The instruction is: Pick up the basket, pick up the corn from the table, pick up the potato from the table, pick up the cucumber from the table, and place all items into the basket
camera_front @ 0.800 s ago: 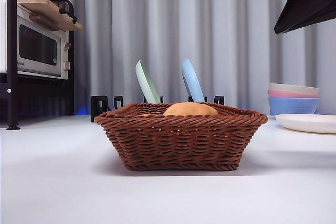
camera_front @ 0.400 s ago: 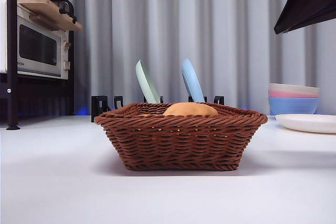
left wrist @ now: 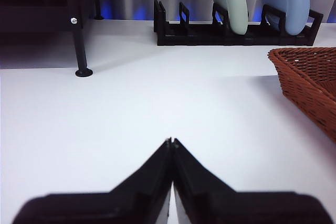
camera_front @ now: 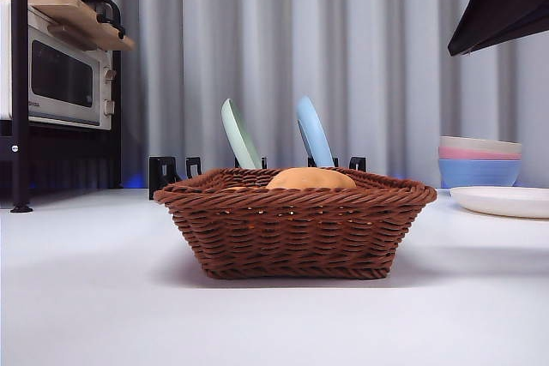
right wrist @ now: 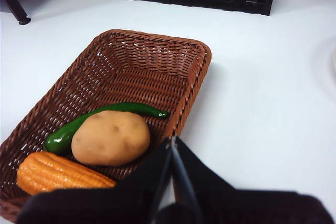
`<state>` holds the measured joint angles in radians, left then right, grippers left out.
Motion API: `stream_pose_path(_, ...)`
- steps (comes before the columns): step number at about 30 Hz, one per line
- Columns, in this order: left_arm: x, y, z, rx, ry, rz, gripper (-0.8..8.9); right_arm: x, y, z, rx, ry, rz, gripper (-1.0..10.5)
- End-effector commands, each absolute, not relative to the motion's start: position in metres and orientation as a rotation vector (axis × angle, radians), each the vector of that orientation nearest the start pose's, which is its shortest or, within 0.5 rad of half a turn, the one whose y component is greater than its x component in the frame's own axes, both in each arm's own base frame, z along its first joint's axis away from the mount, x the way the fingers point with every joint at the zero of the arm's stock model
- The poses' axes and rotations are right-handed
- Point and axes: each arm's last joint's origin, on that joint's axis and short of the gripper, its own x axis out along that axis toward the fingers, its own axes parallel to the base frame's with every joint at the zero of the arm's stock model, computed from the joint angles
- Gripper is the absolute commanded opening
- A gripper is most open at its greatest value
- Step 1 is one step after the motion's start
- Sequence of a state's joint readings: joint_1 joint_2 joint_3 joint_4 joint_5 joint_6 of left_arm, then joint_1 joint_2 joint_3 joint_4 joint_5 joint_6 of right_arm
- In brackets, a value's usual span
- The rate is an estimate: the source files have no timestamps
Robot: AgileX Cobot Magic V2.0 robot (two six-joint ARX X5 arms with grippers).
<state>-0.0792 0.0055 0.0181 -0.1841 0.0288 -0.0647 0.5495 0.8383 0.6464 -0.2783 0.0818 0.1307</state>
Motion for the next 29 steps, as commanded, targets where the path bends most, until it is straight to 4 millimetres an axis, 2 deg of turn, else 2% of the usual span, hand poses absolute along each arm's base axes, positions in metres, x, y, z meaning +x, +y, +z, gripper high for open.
stream_pose_path(1, 0.096, -0.008, 0.147, -0.069, 0.191, -0.097, -0.03, 0.146, 0.083, 0.275, -0.082, 0.431, 0.393, 0.0)
stream_pose_path(5, 0.096, -0.008, 0.147, -0.069, 0.191, -0.096, -0.03, 0.132, 0.062, 0.283, -0.108, 0.321, 0.339, 0.0)
stream_pose_path(8, 0.096, -0.008, 0.147, -0.068, 0.191, -0.096, -0.03, 0.119, 0.045, 0.277, -0.075, 0.224, 0.332, 0.0)
stream_pose_path(12, 0.096, -0.008, 0.147, -0.069, 0.191, -0.096, -0.03, 0.101, 0.026, 0.254, -0.056, 0.116, 0.307, 0.0)
stream_pose_path(17, 0.096, -0.008, 0.147, -0.069, 0.191, -0.096, -0.03, 0.094, 0.016, 0.214, -0.052, 0.038, 0.228, 0.0)
stream_pose_path(23, 0.096, -0.008, 0.147, -0.069, 0.191, -0.096, -0.03, 0.097, 0.015, 0.172, -0.042, 0.076, 0.214, 0.0)
stream_pose_path(29, 0.096, -0.008, 0.147, -0.069, 0.191, -0.096, -0.03, 0.098, 0.015, 0.151, -0.011, 0.155, 0.212, 0.0)
